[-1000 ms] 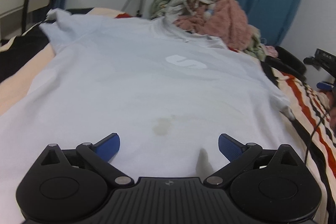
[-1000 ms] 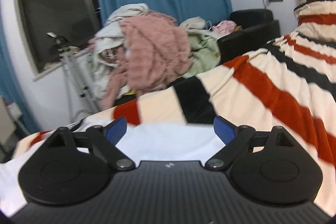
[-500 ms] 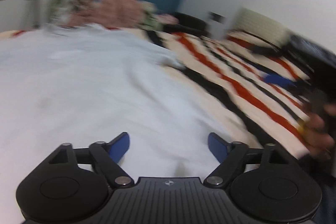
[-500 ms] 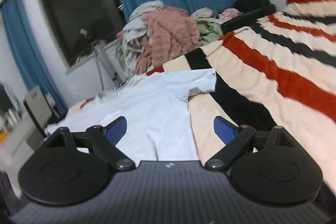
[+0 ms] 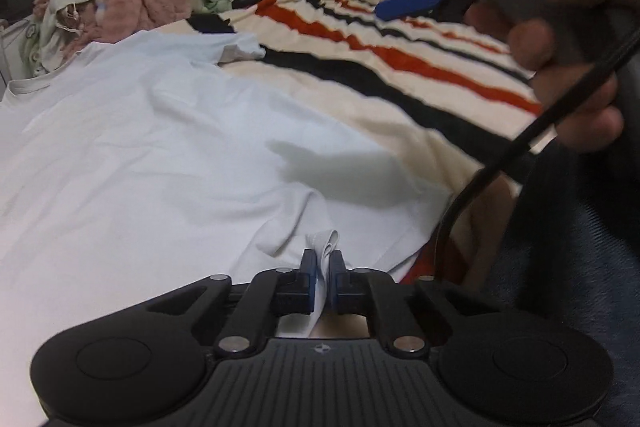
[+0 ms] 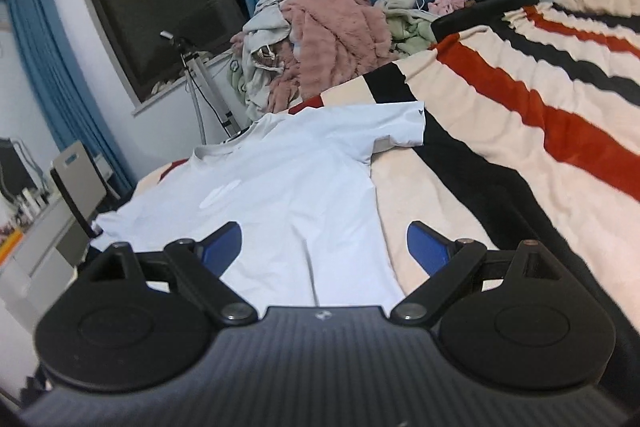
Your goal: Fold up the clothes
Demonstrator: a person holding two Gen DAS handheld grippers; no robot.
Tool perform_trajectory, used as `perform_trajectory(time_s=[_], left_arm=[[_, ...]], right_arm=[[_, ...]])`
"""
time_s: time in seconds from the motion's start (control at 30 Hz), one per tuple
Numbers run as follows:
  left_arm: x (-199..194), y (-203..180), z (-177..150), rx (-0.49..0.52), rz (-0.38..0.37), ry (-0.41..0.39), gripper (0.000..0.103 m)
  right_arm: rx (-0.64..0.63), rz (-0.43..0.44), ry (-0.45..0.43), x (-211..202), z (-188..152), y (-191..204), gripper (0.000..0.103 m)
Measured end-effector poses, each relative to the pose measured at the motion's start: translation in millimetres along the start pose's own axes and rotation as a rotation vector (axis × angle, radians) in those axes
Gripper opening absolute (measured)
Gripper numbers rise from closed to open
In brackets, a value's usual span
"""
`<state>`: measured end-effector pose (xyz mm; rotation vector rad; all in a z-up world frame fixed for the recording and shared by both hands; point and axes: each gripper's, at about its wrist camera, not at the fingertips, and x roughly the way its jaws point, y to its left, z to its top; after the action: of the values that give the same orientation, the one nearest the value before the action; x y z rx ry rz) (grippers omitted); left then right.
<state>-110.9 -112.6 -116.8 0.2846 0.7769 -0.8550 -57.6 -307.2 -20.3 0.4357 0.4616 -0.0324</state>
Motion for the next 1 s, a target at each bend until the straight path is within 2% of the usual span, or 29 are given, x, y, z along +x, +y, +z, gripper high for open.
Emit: perform_trajectory(time_s=[0.2,0.3,0.33,0.37,0.4,0.43,0.5,0.57,0.7,0.77,0.87,1.0], left_arm=[[-4,-3,-7,-0.059,-0.038,0.05,0.003],[-9,-7,-6,-0.046,-0.033,0.019,0.007],[-10,-7,-4,-0.047,-0.036,0.01,0.016],[-13,-6,-3,-0.048,-0.039,0.002,0.033],[-15,-6,-1,-0.043,-0.032,-0.005,0.043],[-19,-5,1,-0.044,-0.017,-0.014,0.051],[-27,-2,5,-0.046,0.015,-0.032,0.056],[-36,1,9,-0.048,0.047,-0.05,0.08],[-59,27,15,-0.12,0.133,-0.11,0.088],[-67,44,16,-0.183,0.179,-0.134,0.096],[-79,65,25,-0.218,0.23,-0.157,0.096],[-103,84,48,-0.214,0.325,-0.25,0.098]], right_arm=[[0.0,-0.005,0.011,4,0,-2,0.091],[-0.007,0.0,0.01,4,0,-1,0.091],[-0.015,0.003,0.006,4,0,-1,0.091],[-0.023,0.008,-0.002,2,-1,0,0.091],[-0.03,0.014,-0.011,0,-1,1,0.091],[-0.036,0.02,-0.021,-2,0,2,0.091],[-0.05,0.029,-0.039,-5,0,4,0.091],[-0.063,0.031,-0.064,-9,1,5,0.091],[-0.084,0.026,-0.127,-16,4,6,0.091],[-0.102,0.025,-0.148,-18,5,8,0.091],[-0.144,0.03,-0.151,-17,2,16,0.091],[-0.211,0.039,-0.146,-14,-2,28,0.09]])
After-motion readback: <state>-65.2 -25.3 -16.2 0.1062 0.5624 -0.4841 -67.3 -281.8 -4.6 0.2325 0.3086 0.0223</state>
